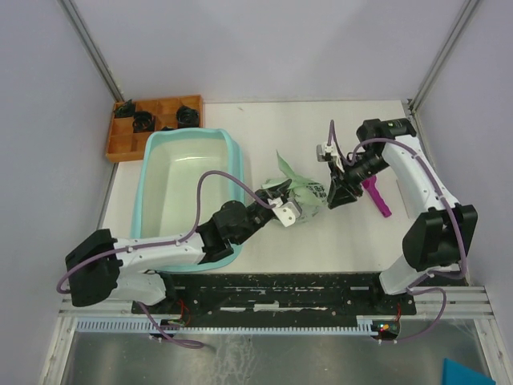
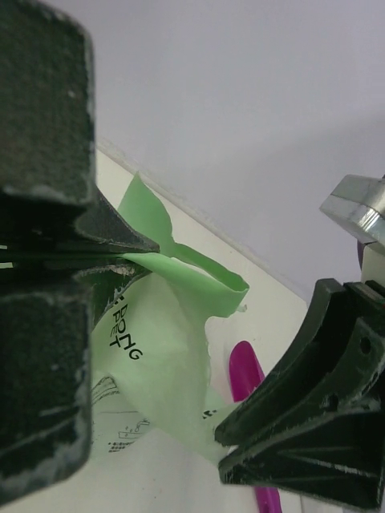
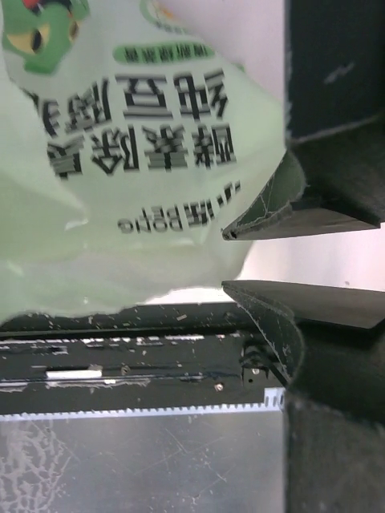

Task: Fill the litter box with clean litter
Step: Open the cat litter bag at the center of the board.

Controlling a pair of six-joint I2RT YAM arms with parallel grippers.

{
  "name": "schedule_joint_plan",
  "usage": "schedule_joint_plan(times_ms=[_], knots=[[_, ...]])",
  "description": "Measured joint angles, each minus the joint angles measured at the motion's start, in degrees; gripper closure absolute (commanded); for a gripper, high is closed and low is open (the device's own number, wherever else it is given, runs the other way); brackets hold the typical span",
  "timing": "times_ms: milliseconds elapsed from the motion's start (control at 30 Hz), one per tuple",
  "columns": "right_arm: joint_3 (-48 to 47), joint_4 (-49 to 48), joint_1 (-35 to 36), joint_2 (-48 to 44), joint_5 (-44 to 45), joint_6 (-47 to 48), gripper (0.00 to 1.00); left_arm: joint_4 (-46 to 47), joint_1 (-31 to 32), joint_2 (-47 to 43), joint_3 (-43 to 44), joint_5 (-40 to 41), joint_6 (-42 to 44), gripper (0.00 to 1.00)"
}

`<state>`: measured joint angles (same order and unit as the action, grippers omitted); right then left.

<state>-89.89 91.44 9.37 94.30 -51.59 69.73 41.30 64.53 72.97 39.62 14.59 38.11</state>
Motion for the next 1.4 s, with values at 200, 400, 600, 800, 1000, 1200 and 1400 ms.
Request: schedule_joint_plan(times_ms=[200, 400, 600, 800, 1000, 1200, 1400], knots=[[8.13, -2.12, 1.05, -5.73, 3.91, -2.29, 0.65, 0.42, 0.94, 3.72, 2.54, 0.04, 0.02, 0.97], [13.81, -7.54, 1.14, -9.09, 7.21, -5.81, 0.46, 0.28, 1.22, 4.94, 3.67, 0.28, 0.04, 0.97], [15.85, -17.88, 1.16, -11.26, 10.47, -11.65, 0.42, 0.26, 1.25, 4.76, 3.65, 0.76, 0.02, 0.97], [14.47, -25.22, 1.14, -10.51, 11.69, -15.10, 0.38, -2.25, 1.57, 2.05, 3.02, 2.03, 0.02, 0.97], [13.92, -28.44, 1.14, -9.57, 11.52, -14.25, 0.37, -3.98, 1.62, 1.03, 3.02, 2.78, 0.02, 0.97], [13.46, -27.50, 0.98, -4.52, 10.19, -10.23, 0.81, -5.31, 1.84, 1.51, 4.20, 4.13, 0.17, 0.97], [12.09, -25.70, 0.48, -2.08, 9.03, -7.34, 0.98, -7.34, 1.01, 7.45, 10.47, 7.82, 2.45, 0.97]])
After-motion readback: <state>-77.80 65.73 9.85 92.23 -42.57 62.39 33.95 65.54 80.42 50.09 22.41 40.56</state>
